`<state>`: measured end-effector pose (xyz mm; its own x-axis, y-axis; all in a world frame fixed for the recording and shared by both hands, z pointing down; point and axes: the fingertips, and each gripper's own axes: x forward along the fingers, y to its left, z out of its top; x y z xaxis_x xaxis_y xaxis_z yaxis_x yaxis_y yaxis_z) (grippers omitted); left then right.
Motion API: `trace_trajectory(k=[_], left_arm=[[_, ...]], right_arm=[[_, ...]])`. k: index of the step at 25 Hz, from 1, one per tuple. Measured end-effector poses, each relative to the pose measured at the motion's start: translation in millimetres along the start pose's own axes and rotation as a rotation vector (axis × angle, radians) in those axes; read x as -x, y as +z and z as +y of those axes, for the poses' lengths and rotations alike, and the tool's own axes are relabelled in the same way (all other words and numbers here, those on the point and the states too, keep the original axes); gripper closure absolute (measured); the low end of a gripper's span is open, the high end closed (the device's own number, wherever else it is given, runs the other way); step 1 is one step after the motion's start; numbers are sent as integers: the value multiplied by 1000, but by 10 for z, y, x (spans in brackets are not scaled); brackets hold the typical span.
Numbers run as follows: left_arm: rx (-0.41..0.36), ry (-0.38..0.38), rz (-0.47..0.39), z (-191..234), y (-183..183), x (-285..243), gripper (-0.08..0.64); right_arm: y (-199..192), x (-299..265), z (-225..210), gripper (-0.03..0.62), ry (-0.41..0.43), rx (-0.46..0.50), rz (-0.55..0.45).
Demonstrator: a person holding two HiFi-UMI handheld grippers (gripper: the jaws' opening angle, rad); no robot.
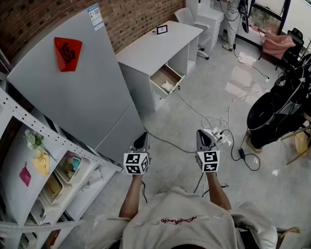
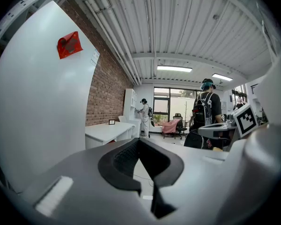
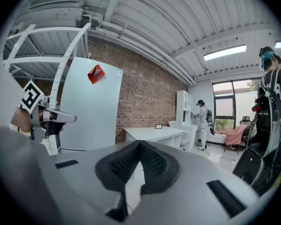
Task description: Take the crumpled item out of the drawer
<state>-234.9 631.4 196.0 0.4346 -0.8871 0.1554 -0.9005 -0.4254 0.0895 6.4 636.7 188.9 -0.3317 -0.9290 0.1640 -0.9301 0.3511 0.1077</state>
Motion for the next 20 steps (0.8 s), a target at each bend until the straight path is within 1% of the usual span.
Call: trace_trajectory(k=[11,20], left_arm=[[7,2,2,-61,-15,-13,551],[4,13,6,-167,-43,-33,551]], right_arm=[[-11,5,26,581,12,-3,3],[-61,42,-52,580,34,-29,-7]])
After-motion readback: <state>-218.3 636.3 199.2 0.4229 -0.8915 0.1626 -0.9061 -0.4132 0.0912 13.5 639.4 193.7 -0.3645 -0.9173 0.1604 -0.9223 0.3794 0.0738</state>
